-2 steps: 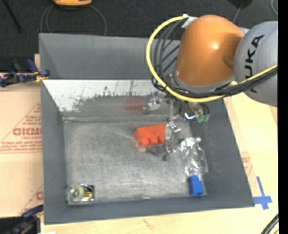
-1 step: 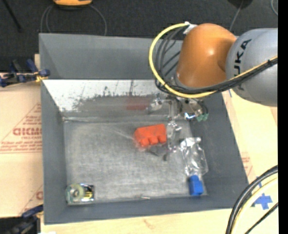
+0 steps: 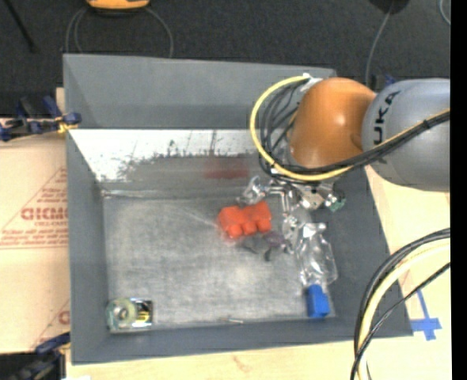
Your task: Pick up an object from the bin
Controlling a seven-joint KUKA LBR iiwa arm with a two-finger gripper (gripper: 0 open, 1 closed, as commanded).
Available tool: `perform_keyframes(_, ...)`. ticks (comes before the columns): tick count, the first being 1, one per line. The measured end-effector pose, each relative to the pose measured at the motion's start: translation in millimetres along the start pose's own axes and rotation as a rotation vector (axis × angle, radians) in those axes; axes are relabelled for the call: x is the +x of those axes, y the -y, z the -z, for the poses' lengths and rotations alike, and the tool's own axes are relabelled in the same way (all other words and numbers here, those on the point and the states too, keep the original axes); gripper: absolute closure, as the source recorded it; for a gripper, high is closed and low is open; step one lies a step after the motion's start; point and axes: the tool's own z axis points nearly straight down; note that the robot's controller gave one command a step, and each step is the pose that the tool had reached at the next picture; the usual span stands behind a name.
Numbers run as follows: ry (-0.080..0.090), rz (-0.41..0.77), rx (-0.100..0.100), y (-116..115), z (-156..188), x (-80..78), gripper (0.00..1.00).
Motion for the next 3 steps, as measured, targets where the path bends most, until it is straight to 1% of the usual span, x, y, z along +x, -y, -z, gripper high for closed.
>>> perform_keyframes(1,-0.002,-0.126,-0.002,13.9,-20.1,-22.5,0.00)
perform_keyframes(2,-0.003,-0.128,-0.004,13.4,-20.1,-22.1,1.00)
perform_keyframes(3,-0.006,0.209,0.000,-14.3,157.5,33.8,1.00)
